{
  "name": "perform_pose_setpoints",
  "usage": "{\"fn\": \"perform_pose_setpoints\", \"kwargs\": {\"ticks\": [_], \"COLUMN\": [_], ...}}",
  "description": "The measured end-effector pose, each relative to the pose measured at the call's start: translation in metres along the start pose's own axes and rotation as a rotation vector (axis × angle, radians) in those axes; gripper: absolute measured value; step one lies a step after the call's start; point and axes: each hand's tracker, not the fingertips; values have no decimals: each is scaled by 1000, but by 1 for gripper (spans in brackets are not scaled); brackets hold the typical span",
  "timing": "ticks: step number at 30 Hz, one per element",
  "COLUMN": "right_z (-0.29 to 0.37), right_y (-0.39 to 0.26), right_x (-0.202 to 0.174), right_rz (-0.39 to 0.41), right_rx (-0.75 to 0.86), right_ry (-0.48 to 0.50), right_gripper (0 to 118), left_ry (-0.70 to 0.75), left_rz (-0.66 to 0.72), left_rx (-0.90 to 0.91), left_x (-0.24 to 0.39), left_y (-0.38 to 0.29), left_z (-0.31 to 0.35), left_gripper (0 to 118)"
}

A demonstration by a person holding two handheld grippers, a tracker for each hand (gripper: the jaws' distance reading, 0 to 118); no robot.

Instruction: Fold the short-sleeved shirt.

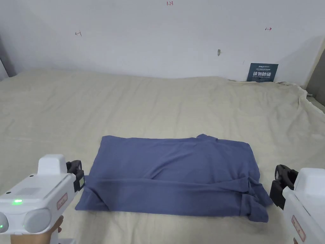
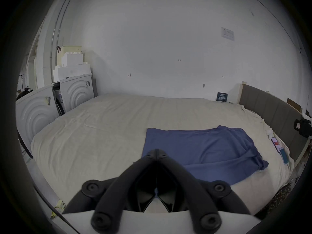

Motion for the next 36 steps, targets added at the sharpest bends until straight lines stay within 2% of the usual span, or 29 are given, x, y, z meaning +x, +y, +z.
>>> {"fn": "perform_pose_setpoints", "kwargs": {"ticks": [7, 10, 12, 14, 17, 18, 19, 27, 28, 29, 31, 33, 35, 36], "right_z": [-11, -16, -22, -24, -31, -34, -38, -62, -65, -68, -73, -81, -91, -96], "right_y": [-1, -1, -2, -4, -8, -10, -12, -33, -35, -38, -44, -51, -57, -60], "right_x": [5, 6, 7, 7, 7, 8, 8, 12, 13, 14, 16, 21, 26, 28], "right_rz": [-2, -3, -5, -10, -13, -13, -12, -22, -24, -28, -38, -56, -67, -75], "right_rx": [-24, -25, -29, -37, -56, -64, -75, -159, -170, -184, -209, -242, -292, -309], "right_ry": [-9, -14, -16, -15, -15, -15, -14, -13, -13, -13, -13, -14, -21, -20], "right_gripper": [0, 0, 0, 0, 0, 0, 0, 0, 0, 0, 0, 1, 8, 26], "left_ry": [-4, -17, -6, 11, 29, 34, 37, 97, 102, 99, 80, 42, 29, 28], "left_rz": [-29, 10, 33, 31, 33, 37, 45, 27, 29, 29, 36, 4, 9, -10], "left_rx": [-87, -171, -217, -287, -398, -435, -465, -702, -710, -730, -713, -694, -688, -692], "left_x": [-1, -9, -12, -18, -19, -21, -25, -26, -24, -23, -16, -9, -14, -12], "left_y": [-4, -1, -1, -4, -13, -16, -24, -67, -70, -74, -73, -67, -62, -60], "left_z": [-15, -33, -48, -67, -91, -99, -112, -158, -160, -161, -151, -148, -152, -152], "left_gripper": [0, 2, 16, 20, 70, 81, 84, 83, 75, 58, 43, 10, 8, 7]}}
